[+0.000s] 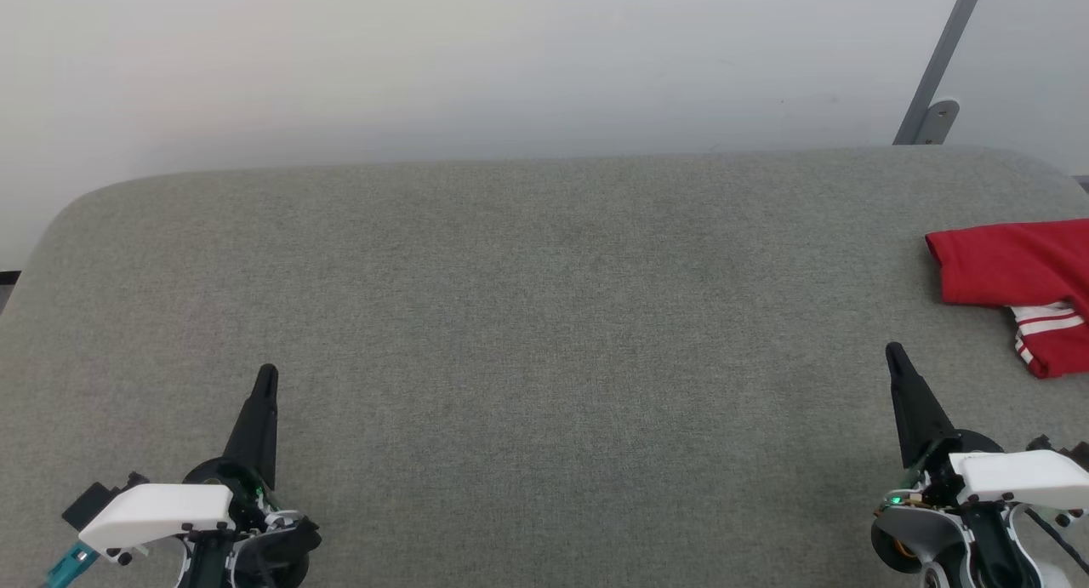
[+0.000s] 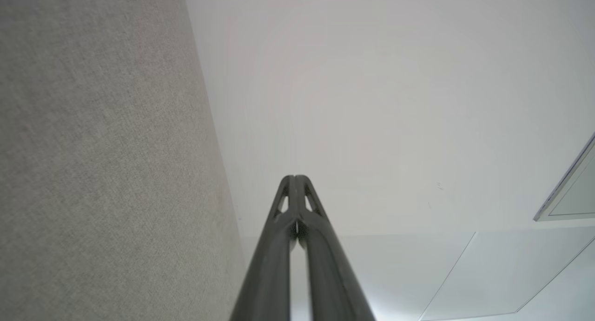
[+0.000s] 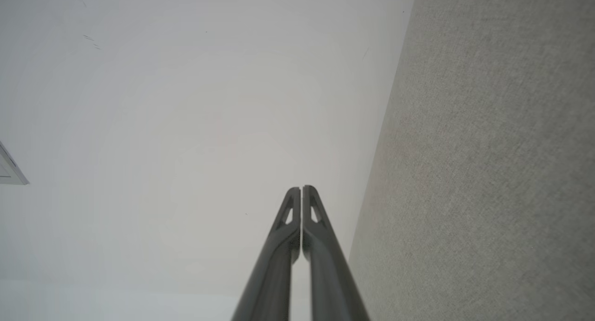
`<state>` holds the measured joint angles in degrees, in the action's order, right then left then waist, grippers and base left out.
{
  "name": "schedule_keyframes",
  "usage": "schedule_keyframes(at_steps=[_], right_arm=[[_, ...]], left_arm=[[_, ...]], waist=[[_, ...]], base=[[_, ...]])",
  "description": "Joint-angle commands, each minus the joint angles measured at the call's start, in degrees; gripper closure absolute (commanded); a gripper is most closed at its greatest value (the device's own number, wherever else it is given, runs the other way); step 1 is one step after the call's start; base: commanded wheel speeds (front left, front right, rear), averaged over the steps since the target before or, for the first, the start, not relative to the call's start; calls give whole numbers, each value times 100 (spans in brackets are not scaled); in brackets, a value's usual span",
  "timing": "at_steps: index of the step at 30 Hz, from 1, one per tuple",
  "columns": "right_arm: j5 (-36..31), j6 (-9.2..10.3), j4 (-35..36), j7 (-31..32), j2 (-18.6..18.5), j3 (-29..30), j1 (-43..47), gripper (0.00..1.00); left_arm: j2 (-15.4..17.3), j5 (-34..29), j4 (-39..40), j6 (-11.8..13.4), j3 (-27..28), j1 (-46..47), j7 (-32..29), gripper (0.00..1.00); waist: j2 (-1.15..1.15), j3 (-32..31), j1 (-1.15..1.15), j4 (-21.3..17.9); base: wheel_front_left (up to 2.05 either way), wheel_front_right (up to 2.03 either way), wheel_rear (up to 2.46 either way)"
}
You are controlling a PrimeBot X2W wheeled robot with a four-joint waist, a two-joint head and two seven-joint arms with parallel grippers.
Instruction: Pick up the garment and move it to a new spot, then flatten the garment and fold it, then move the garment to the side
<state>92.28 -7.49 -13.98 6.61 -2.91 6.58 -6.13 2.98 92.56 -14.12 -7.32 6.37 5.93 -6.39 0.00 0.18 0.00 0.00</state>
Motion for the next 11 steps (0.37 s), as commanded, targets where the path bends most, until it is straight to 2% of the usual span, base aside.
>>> schedule_keyframes(at_steps=[1,11], right_arm=[[21,0,-15,10,10,-2,-31,100],[21,0,-15,9,10,-1,-30,100]], left_arm=[[-9,-13,0,-30,14,71,-32,100],[-10,-17,0,-30,17,71,-24,100]], waist=[[0,0,0,0],[0,0,0,0]], base=[[0,0,0],[0,0,0]])
